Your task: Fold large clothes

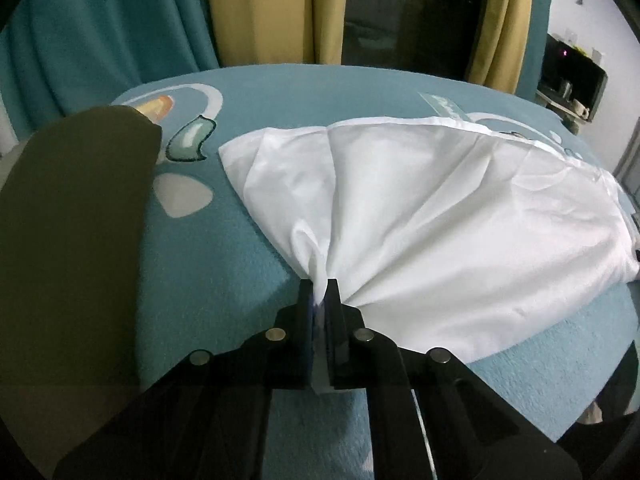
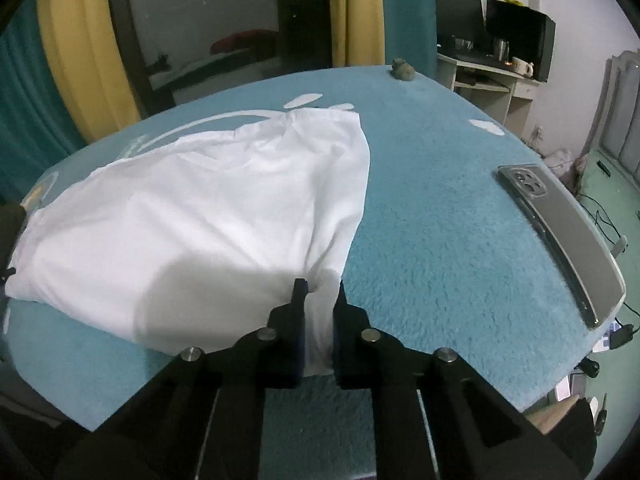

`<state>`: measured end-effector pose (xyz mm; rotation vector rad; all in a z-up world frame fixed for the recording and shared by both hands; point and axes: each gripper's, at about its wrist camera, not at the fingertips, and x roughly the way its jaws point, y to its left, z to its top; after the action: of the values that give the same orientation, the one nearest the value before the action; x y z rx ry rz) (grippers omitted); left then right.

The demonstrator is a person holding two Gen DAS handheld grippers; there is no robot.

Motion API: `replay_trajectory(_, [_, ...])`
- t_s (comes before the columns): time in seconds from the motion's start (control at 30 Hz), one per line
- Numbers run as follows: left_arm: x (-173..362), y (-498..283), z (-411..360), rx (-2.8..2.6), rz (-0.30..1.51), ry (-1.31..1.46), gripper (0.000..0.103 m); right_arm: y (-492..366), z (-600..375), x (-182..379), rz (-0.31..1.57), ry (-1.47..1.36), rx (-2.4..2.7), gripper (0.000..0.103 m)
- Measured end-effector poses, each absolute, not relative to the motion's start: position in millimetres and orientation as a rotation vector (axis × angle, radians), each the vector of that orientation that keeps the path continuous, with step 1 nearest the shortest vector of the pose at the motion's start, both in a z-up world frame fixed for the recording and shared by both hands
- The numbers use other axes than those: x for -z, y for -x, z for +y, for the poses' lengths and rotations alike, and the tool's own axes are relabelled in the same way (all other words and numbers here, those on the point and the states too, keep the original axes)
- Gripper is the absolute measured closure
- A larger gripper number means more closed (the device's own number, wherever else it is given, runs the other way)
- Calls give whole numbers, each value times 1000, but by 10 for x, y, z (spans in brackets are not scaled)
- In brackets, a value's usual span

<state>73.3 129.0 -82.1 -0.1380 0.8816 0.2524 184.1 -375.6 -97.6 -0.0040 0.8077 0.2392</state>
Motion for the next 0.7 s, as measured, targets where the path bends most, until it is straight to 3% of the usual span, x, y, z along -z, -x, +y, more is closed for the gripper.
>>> replay_trajectory(0.33, [806,-379,1265,-288,918,187,98,-1774,-3786,978,870,77,-276,94])
replay_trajectory(0.5, [803,-384,1328,-291,915,244,94,-1869,-3877,850,845,92,-245,71])
replay_trajectory(0.7, [581,-465,1340,-318,823,237,79,-2147,-3910,570,731,42,-269,61])
